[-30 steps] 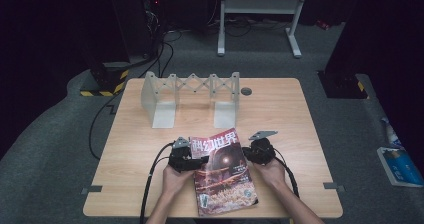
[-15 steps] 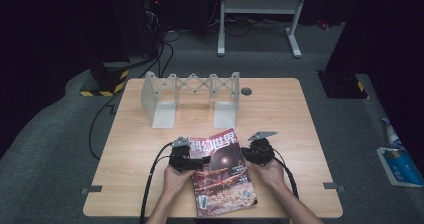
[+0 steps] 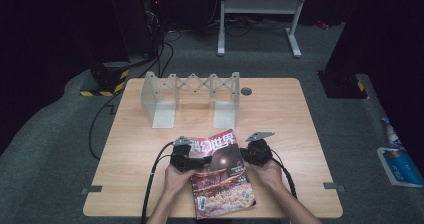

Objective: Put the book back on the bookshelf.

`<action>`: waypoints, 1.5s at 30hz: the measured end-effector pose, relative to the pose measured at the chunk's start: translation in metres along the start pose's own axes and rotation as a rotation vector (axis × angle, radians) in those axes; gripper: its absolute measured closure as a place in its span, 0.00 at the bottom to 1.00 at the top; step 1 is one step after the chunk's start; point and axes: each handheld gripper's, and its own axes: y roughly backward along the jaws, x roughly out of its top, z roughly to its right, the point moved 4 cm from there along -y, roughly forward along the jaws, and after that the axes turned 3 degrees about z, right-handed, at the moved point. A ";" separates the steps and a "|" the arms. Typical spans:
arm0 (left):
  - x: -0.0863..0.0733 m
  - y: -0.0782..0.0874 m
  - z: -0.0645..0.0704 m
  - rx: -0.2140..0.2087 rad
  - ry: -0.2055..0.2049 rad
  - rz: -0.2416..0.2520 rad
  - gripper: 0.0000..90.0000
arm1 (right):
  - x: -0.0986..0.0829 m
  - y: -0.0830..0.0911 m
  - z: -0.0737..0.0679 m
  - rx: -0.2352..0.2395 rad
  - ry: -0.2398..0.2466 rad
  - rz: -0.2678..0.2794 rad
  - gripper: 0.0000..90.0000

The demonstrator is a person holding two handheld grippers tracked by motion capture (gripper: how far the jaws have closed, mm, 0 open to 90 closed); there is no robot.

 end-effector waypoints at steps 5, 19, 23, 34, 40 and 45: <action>0.002 -0.003 0.001 -0.008 0.006 -0.015 0.34 | 0.000 0.000 0.000 0.005 -0.001 0.005 0.93; 0.005 -0.005 0.004 0.013 0.021 -0.039 0.44 | 0.000 -0.004 -0.005 0.020 0.001 0.016 0.94; 0.008 -0.001 0.007 0.046 0.011 -0.035 0.53 | 0.000 -0.004 -0.004 0.026 0.005 0.020 0.91; 0.014 0.003 0.010 0.067 0.031 -0.042 0.75 | 0.000 -0.002 -0.004 0.033 0.002 0.018 0.84; 0.019 0.008 0.020 0.061 -0.015 -0.033 0.83 | -0.006 0.003 -0.002 0.036 0.003 0.042 0.74; 0.023 0.011 0.027 0.049 -0.051 -0.042 0.86 | -0.013 0.010 0.003 0.021 -0.004 0.053 0.70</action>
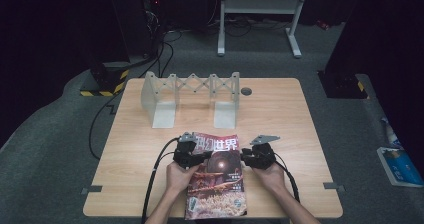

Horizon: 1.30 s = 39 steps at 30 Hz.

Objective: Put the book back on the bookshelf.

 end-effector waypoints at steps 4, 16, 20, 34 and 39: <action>0.002 0.002 0.003 -0.013 -0.007 0.000 0.87 | -0.005 0.006 0.004 -0.008 -0.004 0.008 0.68; 0.015 0.019 0.018 -0.068 -0.056 -0.004 0.91 | -0.029 0.040 0.036 -0.175 0.027 0.079 0.57; 0.020 0.023 0.023 -0.072 -0.089 -0.012 0.91 | -0.033 0.045 0.041 -0.211 0.039 0.089 0.55; 0.050 0.048 0.048 -0.096 -0.215 -0.042 0.92 | -0.041 0.045 0.046 -0.257 0.046 0.120 0.51; 0.063 0.058 0.055 -0.086 -0.269 -0.065 0.92 | -0.041 0.045 0.047 -0.256 0.030 0.121 0.51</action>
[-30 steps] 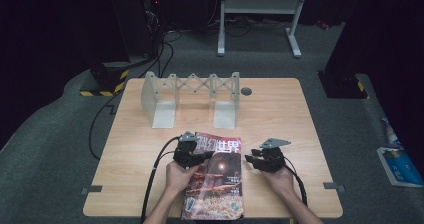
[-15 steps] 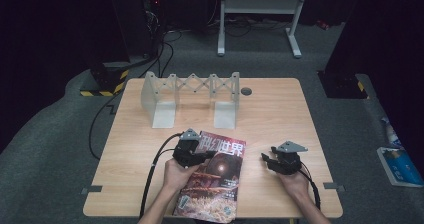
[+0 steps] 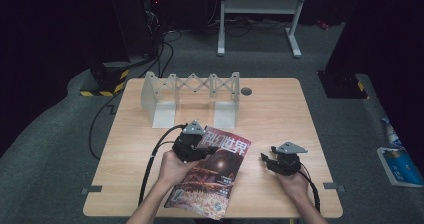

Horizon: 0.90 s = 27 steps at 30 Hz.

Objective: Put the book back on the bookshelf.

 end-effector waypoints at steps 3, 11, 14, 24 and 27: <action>0.007 0.006 0.001 0.003 -0.012 -0.007 0.93 | 0.000 0.000 0.000 0.000 0.002 0.001 0.51; 0.021 0.020 0.001 0.012 -0.034 -0.001 0.93 | 0.000 0.000 0.000 0.000 0.000 0.002 0.50; 0.029 0.028 0.000 0.019 -0.044 -0.008 0.93 | 0.000 0.000 0.000 -0.001 0.001 0.003 0.50; 0.045 0.039 -0.009 0.049 -0.047 -0.038 0.93 | 0.000 0.000 0.000 0.001 0.002 0.004 0.50; 0.049 0.042 -0.013 0.059 -0.042 -0.038 0.93 | 0.000 0.000 0.000 0.001 0.002 0.004 0.50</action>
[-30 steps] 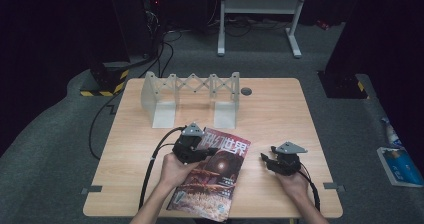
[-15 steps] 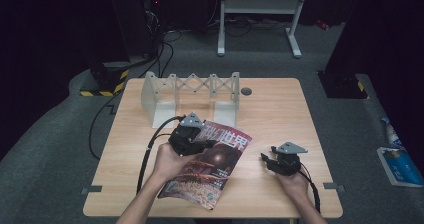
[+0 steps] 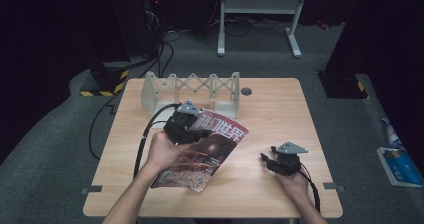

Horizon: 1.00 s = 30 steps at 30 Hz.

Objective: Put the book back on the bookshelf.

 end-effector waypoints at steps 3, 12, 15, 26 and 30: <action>0.002 0.003 -0.005 0.007 0.006 -0.010 0.93 | 0.000 0.000 0.000 0.001 0.001 0.000 0.50; 0.010 0.008 -0.017 0.034 0.017 -0.056 0.93 | 0.000 -0.001 0.000 0.002 0.004 0.003 0.50; 0.013 0.011 -0.021 0.043 0.018 -0.065 0.93 | 0.000 -0.001 0.000 0.003 0.005 0.003 0.50; 0.019 0.024 -0.040 0.087 0.048 -0.079 0.92 | 0.000 -0.001 0.000 0.003 0.002 0.003 0.50; 0.019 0.028 -0.049 0.110 0.065 -0.083 0.92 | 0.000 -0.001 0.000 0.003 0.002 0.003 0.50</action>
